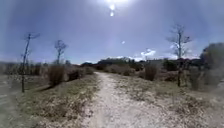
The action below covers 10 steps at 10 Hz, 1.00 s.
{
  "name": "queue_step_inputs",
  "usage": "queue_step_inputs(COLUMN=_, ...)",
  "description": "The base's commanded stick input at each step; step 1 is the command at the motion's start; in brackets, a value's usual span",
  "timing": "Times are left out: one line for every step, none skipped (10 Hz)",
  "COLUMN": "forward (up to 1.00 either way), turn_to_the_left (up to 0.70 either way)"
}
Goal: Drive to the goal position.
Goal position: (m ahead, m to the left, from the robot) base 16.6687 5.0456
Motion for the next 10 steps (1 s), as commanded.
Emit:
queue_step_inputs(forward=0.70, turn_to_the_left=0.00)
queue_step_inputs(forward=0.70, turn_to_the_left=0.00)
queue_step_inputs(forward=0.70, turn_to_the_left=0.00)
queue_step_inputs(forward=0.70, turn_to_the_left=0.00)
queue_step_inputs(forward=0.70, turn_to_the_left=0.00)
queue_step_inputs(forward=0.70, turn_to_the_left=0.00)
queue_step_inputs(forward=0.70, turn_to_the_left=-0.09)
queue_step_inputs(forward=0.70, turn_to_the_left=-0.27)
queue_step_inputs(forward=0.70, turn_to_the_left=-0.35)
queue_step_inputs(forward=0.70, turn_to_the_left=-0.12)
